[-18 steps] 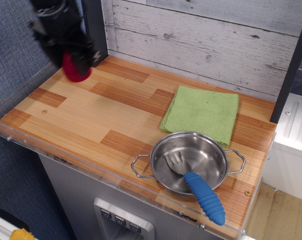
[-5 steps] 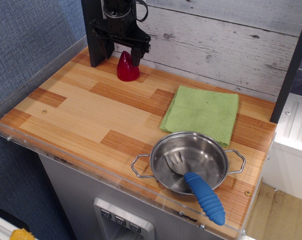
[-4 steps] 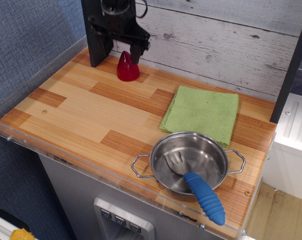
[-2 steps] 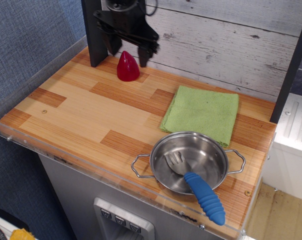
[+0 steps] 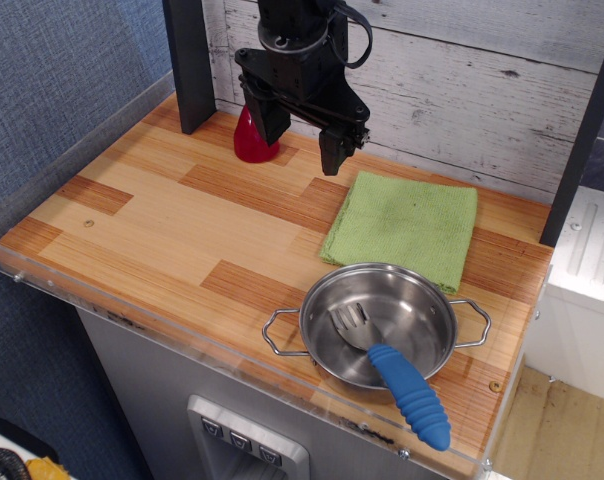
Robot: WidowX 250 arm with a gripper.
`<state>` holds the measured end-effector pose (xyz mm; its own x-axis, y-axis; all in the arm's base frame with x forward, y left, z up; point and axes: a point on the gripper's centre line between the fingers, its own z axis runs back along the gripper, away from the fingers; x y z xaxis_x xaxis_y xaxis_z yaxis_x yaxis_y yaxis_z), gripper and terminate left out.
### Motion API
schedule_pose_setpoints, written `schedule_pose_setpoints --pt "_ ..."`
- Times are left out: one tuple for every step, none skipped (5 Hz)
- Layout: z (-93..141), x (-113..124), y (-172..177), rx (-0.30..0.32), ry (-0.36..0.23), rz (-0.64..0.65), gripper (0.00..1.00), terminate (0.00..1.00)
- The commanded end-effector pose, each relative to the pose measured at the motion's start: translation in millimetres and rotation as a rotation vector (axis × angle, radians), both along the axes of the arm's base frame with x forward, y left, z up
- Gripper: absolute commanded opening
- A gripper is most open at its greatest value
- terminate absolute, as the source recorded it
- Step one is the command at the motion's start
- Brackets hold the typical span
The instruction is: Move the red object to the top left corner of the table.
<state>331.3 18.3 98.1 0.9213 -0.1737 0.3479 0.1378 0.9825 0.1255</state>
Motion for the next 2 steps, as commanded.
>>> schedule_pose_setpoints --pt "35.2 -42.1 -30.4 -0.009 -0.075 -0.052 1.0 0.0" --pt "40.1 -58.3 -50.6 -0.016 -0.116 -0.12 1.0 0.0"
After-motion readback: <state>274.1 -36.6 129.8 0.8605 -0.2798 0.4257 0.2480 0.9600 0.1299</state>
